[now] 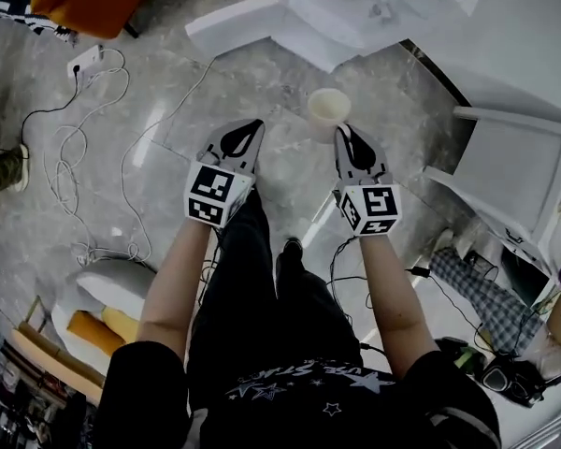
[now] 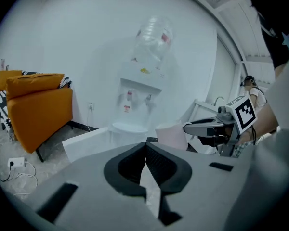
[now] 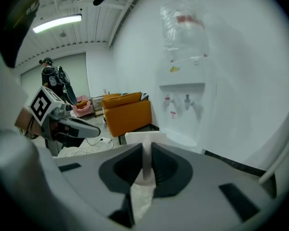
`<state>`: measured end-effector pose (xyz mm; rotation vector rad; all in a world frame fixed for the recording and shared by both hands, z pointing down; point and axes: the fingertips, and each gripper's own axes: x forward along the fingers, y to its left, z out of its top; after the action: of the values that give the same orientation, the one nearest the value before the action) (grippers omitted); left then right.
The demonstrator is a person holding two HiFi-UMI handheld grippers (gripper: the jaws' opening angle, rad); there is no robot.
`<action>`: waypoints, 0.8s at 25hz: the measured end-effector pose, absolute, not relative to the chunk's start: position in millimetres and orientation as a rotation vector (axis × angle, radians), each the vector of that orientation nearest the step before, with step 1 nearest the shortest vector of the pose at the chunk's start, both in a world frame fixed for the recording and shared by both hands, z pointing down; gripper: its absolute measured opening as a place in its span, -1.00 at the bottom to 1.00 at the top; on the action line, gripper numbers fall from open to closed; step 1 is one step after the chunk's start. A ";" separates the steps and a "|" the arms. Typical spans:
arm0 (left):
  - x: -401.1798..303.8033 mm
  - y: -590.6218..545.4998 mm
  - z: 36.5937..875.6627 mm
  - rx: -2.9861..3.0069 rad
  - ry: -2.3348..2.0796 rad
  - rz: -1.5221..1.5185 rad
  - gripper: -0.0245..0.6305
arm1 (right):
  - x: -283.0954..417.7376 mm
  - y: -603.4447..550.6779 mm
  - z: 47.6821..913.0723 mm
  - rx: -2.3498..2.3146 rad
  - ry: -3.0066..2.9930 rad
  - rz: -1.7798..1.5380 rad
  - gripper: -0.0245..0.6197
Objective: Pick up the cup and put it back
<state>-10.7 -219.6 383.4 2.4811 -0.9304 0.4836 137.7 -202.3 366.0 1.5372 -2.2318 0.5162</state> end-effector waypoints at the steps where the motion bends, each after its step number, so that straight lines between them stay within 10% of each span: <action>1: -16.0 -233.0 396.6 2.475 -0.936 0.483 -0.89 | 132.2 -216.3 382.3 1.542 -2.229 0.529 -0.79; 20: -29.3 -354.4 642.4 2.486 -0.971 0.405 -0.89 | 177.7 -396.9 697.5 1.653 -2.137 0.531 -0.79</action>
<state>-29.3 -354.4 642.4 2.4860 -0.9708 0.4052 177.7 -396.9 697.5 1.6529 -2.1367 0.5314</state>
